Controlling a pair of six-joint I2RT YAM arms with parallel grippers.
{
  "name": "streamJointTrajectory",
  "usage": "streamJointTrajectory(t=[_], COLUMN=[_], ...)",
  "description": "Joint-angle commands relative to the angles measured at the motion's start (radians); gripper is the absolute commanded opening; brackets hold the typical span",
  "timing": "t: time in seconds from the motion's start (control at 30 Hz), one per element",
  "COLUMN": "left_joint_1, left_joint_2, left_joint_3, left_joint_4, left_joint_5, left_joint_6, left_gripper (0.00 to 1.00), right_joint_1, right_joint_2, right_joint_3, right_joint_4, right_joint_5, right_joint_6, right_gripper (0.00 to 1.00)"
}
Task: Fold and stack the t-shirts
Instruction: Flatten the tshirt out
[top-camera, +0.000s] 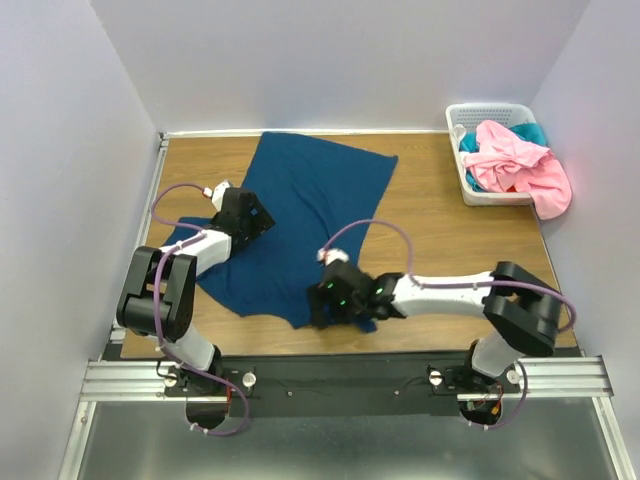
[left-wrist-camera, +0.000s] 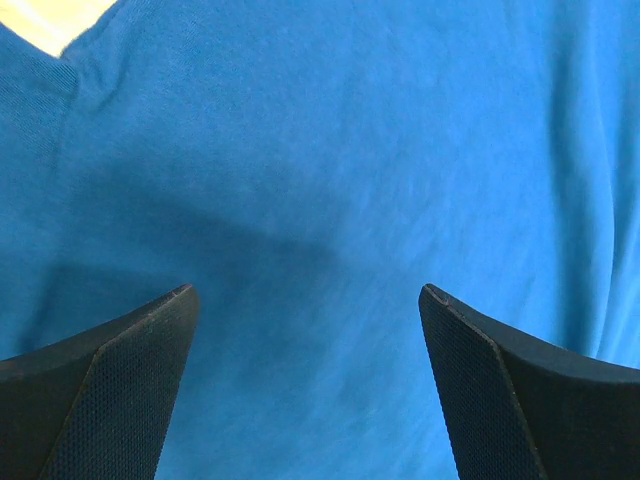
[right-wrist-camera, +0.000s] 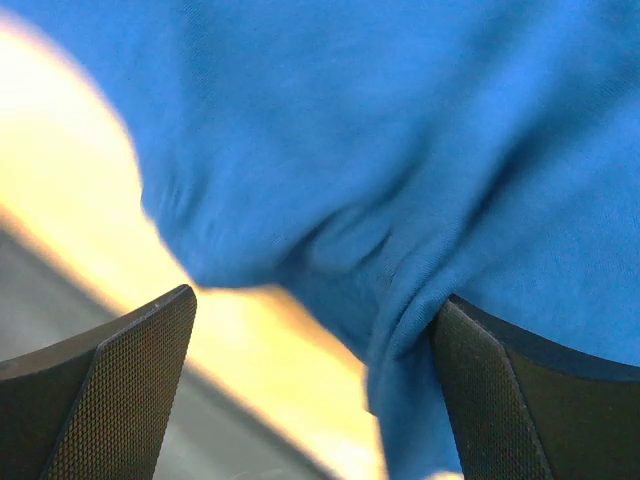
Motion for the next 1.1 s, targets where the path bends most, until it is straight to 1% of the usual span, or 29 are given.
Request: streamJointTrajectory(t=[0.0,0.03,0.07,0.13,0.17,0.2,0.27,0.3,0.37,0.4,0.47,0.5,0.6,0.63,0.67,0.7,0.73,0.77,0.8,0.9,0.93,1.07], left_joint_1=[-0.001,-0.001,-0.001,-0.001,-0.001,-0.001,0.001,0.001,0.004,0.005,0.014,0.02,0.051,0.057,0.065,0.074,0.079,0.08,0.08,0.082,0.082,0.082], left_joint_2=[-0.002,-0.015,-0.025,-0.058,-0.071,-0.084,-0.126,-0.14,-0.17,-0.178,-0.198,-0.203,-0.235,-0.255,-0.262,-0.269,-0.273,-0.273,-0.27,-0.238,-0.204,-0.108], left_joint_3=[0.014,0.01,0.007,-0.005,-0.012,-0.016,-0.035,-0.039,-0.053,-0.059,-0.074,-0.081,-0.113,-0.131,-0.14,-0.147,-0.157,-0.16,-0.162,-0.17,-0.154,-0.098], left_joint_4=[-0.036,-0.037,-0.039,-0.039,-0.039,-0.046,-0.074,-0.079,-0.085,-0.088,-0.092,-0.092,-0.109,-0.109,-0.111,-0.111,-0.114,-0.117,-0.118,-0.106,-0.105,-0.106], left_joint_5=[-0.065,-0.066,-0.068,-0.075,-0.08,-0.1,-0.118,-0.131,-0.125,-0.112,-0.077,-0.071,-0.052,-0.049,-0.043,-0.037,-0.036,-0.032,-0.026,-0.022,-0.019,-0.003], left_joint_6=[0.016,0.016,0.015,0.018,0.018,0.015,0.009,0.007,-0.001,-0.002,0.001,0.002,-0.004,-0.002,-0.002,-0.002,-0.002,-0.002,-0.004,-0.001,0.01,0.01], left_gripper=[0.98,0.98,0.98,0.98,0.98,0.98,0.98,0.98,0.98,0.98,0.98,0.98,0.98,0.98,0.98,0.98,0.98,0.98,0.98,0.98,0.98,0.98], right_joint_1=[0.196,0.244,0.256,0.26,0.26,0.258,0.25,0.231,0.185,0.151,-0.034,-0.082,-0.194,-0.255,-0.285,-0.312,-0.369,-0.394,-0.432,-0.48,-0.492,-0.54], right_joint_2=[0.122,0.132,0.138,0.126,0.113,0.084,0.044,0.005,-0.022,-0.029,-0.017,0.0,0.111,0.157,0.197,0.281,0.321,0.358,0.432,0.536,0.555,0.58], right_joint_3=[0.098,0.134,0.163,0.232,0.25,0.278,0.301,0.306,0.312,0.317,0.343,0.356,0.448,0.486,0.554,0.592,0.625,0.655,0.719,0.801,0.812,0.786], right_joint_4=[-0.144,-0.146,-0.146,-0.147,-0.149,-0.158,-0.166,-0.167,-0.167,-0.167,-0.167,-0.167,-0.167,-0.167,-0.169,-0.169,-0.17,-0.17,-0.173,-0.183,-0.184,-0.187], right_joint_5=[-0.054,-0.054,-0.083,-0.065,-0.018,0.068,0.16,0.247,0.314,0.323,0.264,0.227,0.201,0.192,0.176,0.158,0.109,0.095,0.087,0.141,0.153,0.122], right_joint_6=[0.001,-0.054,-0.078,-0.109,-0.125,-0.156,-0.179,-0.179,-0.161,-0.153,-0.15,-0.151,-0.205,-0.243,-0.262,-0.273,-0.282,-0.286,-0.293,-0.32,-0.323,-0.285], right_gripper=[1.0,1.0,1.0,1.0,1.0,1.0,1.0,1.0,1.0,1.0,1.0,1.0,1.0,1.0,1.0,1.0,1.0,1.0,1.0,1.0,1.0,1.0])
